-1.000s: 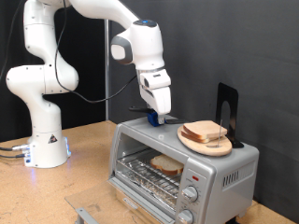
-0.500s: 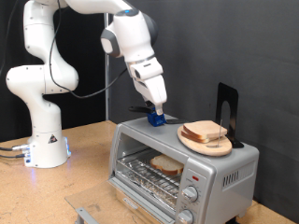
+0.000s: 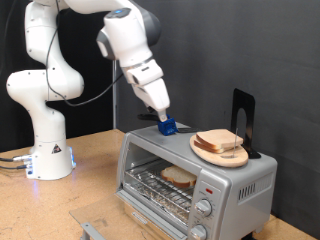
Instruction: Make a piece of toast with the oven
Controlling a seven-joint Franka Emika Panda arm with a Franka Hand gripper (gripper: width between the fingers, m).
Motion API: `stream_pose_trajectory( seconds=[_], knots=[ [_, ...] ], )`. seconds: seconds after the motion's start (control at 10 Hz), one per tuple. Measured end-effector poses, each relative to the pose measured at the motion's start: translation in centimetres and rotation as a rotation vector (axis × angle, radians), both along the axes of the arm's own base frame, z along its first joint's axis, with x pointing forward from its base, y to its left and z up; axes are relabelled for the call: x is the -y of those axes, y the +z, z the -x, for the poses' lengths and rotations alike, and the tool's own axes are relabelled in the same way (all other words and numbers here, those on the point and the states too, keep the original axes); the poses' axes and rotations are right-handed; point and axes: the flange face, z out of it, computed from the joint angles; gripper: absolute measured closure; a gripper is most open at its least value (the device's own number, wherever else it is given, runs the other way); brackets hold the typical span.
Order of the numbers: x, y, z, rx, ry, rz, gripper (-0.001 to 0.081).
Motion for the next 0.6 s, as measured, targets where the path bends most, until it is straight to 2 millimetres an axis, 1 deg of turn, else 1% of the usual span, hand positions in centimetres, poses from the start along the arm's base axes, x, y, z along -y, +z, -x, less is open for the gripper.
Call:
stream_pose_trajectory(
  seconds=[0.3,0.6],
  knots=[
    [4.9,0.9,2.2,-0.005,0.018,-0.054,-0.0003],
    [9.9,1.5,4.0,-0.002,-0.015,-0.07,-0.0003]
  ],
)
